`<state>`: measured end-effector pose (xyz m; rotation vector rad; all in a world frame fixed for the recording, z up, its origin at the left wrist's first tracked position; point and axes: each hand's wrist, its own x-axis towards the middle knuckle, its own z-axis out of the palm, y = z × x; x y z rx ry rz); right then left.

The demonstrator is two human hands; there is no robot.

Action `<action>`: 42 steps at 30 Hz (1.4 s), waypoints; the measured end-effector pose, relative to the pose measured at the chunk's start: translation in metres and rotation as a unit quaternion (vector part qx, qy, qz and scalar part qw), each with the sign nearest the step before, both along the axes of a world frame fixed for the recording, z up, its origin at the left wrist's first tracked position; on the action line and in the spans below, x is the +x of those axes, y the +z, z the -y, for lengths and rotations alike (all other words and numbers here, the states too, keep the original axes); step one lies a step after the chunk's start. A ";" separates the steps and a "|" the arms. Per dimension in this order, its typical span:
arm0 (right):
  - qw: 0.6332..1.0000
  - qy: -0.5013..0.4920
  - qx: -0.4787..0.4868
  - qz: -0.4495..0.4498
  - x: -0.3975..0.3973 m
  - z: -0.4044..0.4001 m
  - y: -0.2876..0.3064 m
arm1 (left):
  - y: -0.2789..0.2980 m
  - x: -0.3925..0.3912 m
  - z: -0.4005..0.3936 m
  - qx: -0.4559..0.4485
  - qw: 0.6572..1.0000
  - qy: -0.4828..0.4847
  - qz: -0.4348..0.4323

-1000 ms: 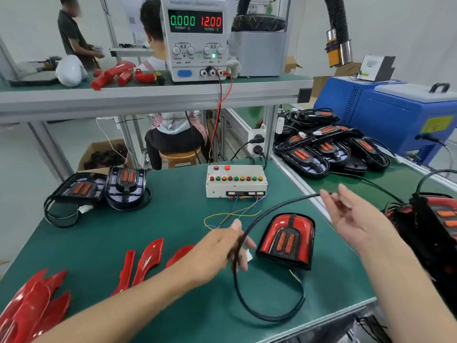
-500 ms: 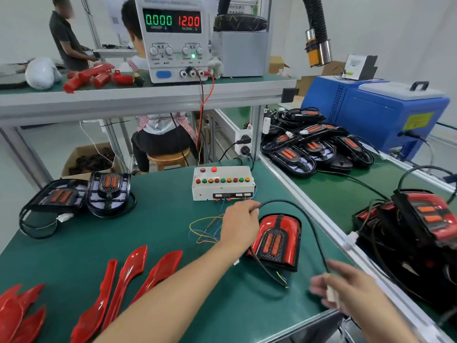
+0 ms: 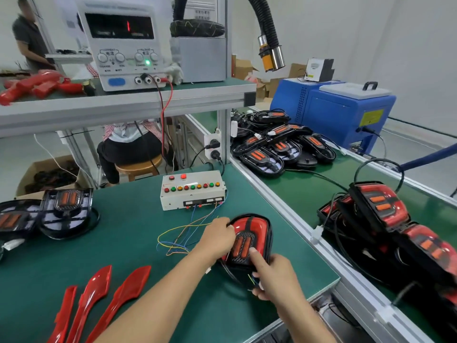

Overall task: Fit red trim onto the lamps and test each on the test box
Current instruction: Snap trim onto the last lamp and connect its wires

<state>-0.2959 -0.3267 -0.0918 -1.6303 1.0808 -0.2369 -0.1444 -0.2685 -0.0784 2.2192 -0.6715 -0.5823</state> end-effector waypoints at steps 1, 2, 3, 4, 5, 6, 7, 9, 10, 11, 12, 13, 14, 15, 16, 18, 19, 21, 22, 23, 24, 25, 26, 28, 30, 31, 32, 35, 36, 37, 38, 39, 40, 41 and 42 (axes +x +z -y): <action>0.997 0.021 -0.063 -0.037 0.000 -0.002 0.000 | 0.001 -0.001 -0.001 -0.019 0.999 0.017 -0.026; 0.991 0.038 -0.110 -0.067 0.000 -0.003 0.000 | 0.002 -0.002 -0.002 -0.041 0.997 0.032 -0.051; 0.987 0.044 -0.131 -0.080 0.000 -0.006 0.001 | 0.003 -0.003 -0.003 -0.065 0.994 0.047 -0.080; 0.986 0.043 -0.137 -0.084 -0.001 -0.007 0.002 | 0.005 -0.005 -0.003 -0.090 0.987 0.061 -0.116; 0.988 0.040 -0.128 -0.080 -0.001 -0.008 0.003 | 0.006 -0.008 -0.002 -0.110 0.979 0.075 -0.152; 0.992 0.029 -0.104 -0.064 0.000 -0.009 0.005 | 0.007 -0.012 -0.003 -0.124 0.972 0.085 -0.179; 0.997 0.009 -0.064 -0.028 0.000 -0.009 0.006 | 0.009 -0.016 -0.002 -0.135 0.967 0.091 -0.193; 0.998 -0.029 0.012 0.045 -0.003 -0.011 0.009 | 0.012 -0.022 -0.001 -0.156 0.963 0.108 -0.194; 0.997 -0.040 0.020 0.065 -0.005 -0.010 0.010 | 0.015 -0.023 0.000 -0.171 0.958 0.123 -0.193; 0.996 -0.046 0.014 0.077 -0.009 -0.011 0.011 | 0.019 -0.024 0.001 -0.186 0.953 0.136 -0.198; 0.995 -0.054 0.008 0.089 -0.014 -0.011 0.012 | 0.025 -0.025 0.002 -0.202 0.947 0.138 -0.208; 0.992 -0.065 0.007 0.107 -0.020 -0.010 0.014 | 0.032 -0.027 0.003 -0.216 0.943 0.128 -0.217; 0.989 -0.078 0.009 0.127 -0.028 -0.008 0.016 | 0.041 -0.032 0.004 -0.231 0.941 0.107 -0.223; 0.985 -0.093 0.010 0.145 -0.036 -0.006 0.020 | 0.051 -0.037 0.005 -0.245 0.940 0.078 -0.223; 0.981 -0.110 0.007 0.159 -0.047 -0.003 0.026 | 0.060 -0.044 0.007 -0.257 0.940 0.042 -0.218; 0.969 -0.153 0.007 0.194 -0.071 0.005 0.041 | 0.080 -0.062 0.012 -0.294 0.930 -0.027 -0.218; 0.961 -0.178 0.008 0.212 -0.085 0.010 0.049 | 0.089 -0.073 0.015 -0.318 0.919 -0.058 -0.224; 0.941 -0.229 0.004 0.248 -0.119 0.022 0.064 | 0.101 -0.096 0.020 -0.351 0.902 -0.106 -0.228; 0.930 -0.260 0.000 0.262 -0.139 0.030 0.070 | 0.103 -0.106 0.023 -0.353 0.901 -0.125 -0.219; 0.918 -0.289 -0.015 0.269 -0.160 0.039 0.075 | 0.102 -0.115 0.024 -0.350 0.902 -0.142 -0.209; 0.909 -0.316 -0.035 0.268 -0.182 0.049 0.079 | 0.099 -0.124 0.025 -0.343 0.903 -0.162 -0.201; 0.901 -0.342 -0.056 0.261 -0.205 0.060 0.081 | 0.096 -0.130 0.025 -0.332 0.904 -0.185 -0.193; 0.892 -0.368 -0.071 0.250 -0.227 0.072 0.083 | 0.091 -0.135 0.025 -0.316 0.907 -0.208 -0.184; 0.876 -0.421 -0.082 0.219 -0.263 0.096 0.081 | 0.081 -0.141 0.025 -0.278 0.917 -0.234 -0.164; 0.864 -0.464 -0.079 0.178 -0.287 0.119 0.074 | 0.073 -0.143 0.024 -0.258 0.921 -0.244 -0.162; 0.862 -0.476 -0.072 0.162 -0.294 0.129 0.069 | 0.071 -0.144 0.024 -0.256 0.920 -0.247 -0.162; 0.860 -0.483 -0.059 0.151 -0.299 0.136 0.063 | 0.069 -0.145 0.024 -0.257 0.919 -0.252 -0.163; 0.859 -0.488 -0.018 0.154 -0.303 0.151 0.048 | 0.067 -0.141 0.021 -0.266 0.916 -0.253 -0.163; 0.860 -0.487 -0.013 0.154 -0.301 0.153 0.045 | 0.067 -0.137 0.020 -0.268 0.917 -0.250 -0.160; 0.861 -0.486 -0.011 0.151 -0.300 0.154 0.043 | 0.066 -0.134 0.018 -0.269 0.918 -0.247 -0.157; 0.861 -0.487 -0.014 0.145 -0.298 0.154 0.042 | 0.066 -0.131 0.015 -0.271 0.918 -0.244 -0.154; 0.862 -0.487 -0.020 0.138 -0.298 0.155 0.041 | 0.066 -0.127 0.013 -0.276 0.917 -0.243 -0.152; 0.863 -0.488 -0.027 0.129 -0.297 0.154 0.041 | 0.066 -0.125 0.011 -0.287 0.914 -0.244 -0.150; 0.865 -0.487 -0.036 0.116 -0.296 0.154 0.041 | 0.066 -0.123 0.008 -0.300 0.910 -0.246 -0.148; 0.867 -0.486 -0.047 0.098 -0.295 0.153 0.041 | 0.066 -0.122 0.006 -0.313 0.905 -0.248 -0.147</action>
